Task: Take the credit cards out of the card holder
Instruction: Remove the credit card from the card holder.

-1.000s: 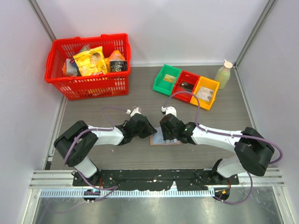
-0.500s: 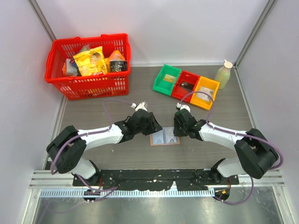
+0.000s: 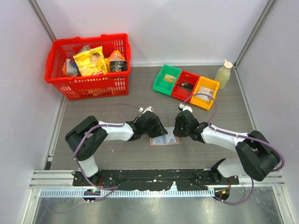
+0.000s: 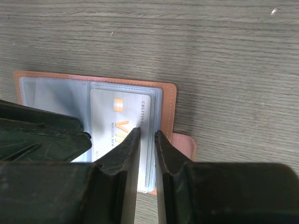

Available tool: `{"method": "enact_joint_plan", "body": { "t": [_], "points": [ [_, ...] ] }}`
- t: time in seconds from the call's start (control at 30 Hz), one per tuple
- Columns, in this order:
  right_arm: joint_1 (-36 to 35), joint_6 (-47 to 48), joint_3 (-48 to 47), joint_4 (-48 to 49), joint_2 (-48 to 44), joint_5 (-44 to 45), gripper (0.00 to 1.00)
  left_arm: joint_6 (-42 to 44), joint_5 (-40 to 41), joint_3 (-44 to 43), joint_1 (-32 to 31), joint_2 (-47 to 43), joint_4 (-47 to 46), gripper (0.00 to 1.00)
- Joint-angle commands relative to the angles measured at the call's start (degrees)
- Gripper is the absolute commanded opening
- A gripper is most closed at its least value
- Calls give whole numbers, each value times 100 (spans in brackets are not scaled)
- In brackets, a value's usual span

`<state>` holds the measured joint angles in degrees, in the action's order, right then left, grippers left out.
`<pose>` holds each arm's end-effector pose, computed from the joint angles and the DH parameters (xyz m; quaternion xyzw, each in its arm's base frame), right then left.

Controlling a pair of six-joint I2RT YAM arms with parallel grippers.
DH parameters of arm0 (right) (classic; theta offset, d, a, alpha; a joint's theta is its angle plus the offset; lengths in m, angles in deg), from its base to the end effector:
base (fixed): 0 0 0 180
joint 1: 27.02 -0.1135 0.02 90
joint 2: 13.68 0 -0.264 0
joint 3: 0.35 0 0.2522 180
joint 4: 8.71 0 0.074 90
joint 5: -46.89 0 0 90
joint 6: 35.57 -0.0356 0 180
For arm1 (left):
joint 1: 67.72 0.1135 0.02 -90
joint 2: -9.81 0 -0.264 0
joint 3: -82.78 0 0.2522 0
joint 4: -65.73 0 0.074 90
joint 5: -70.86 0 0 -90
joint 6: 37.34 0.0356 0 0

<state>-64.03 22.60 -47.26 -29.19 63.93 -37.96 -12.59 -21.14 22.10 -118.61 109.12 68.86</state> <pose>0.2006 0.1472 0.1573 -0.0277 0.9419 0.1527 0.2978 0.2144 -0.2657 0.1436 -0.1070 0.9063 -0.3552 0.2026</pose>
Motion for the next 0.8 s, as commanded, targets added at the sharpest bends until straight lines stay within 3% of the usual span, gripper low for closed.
{"method": "enact_joint_plan", "body": {
  "t": [0.0, 0.13, 0.3, 0.5, 0.77],
  "points": [
    [-25, -174, 256, -198, 44, -295, 22, -216, -265, 86, -17, 238, -536, 38],
    [-25, -209, 274, -198, 71, -295, 21, -330, -442, 130, -17, 291, -642, 35],
    [-25, -209, 274, -224, 9, -313, 20, -190, 6, 279, -35, -332, -317, 35],
    [-25, -183, 282, -242, -8, -313, 19, 144, 59, -107, -175, -737, 70, 35],
    [-16, -165, 282, -251, -26, -313, 19, -48, -99, -222, -210, -211, -88, 29]
  ]
}}
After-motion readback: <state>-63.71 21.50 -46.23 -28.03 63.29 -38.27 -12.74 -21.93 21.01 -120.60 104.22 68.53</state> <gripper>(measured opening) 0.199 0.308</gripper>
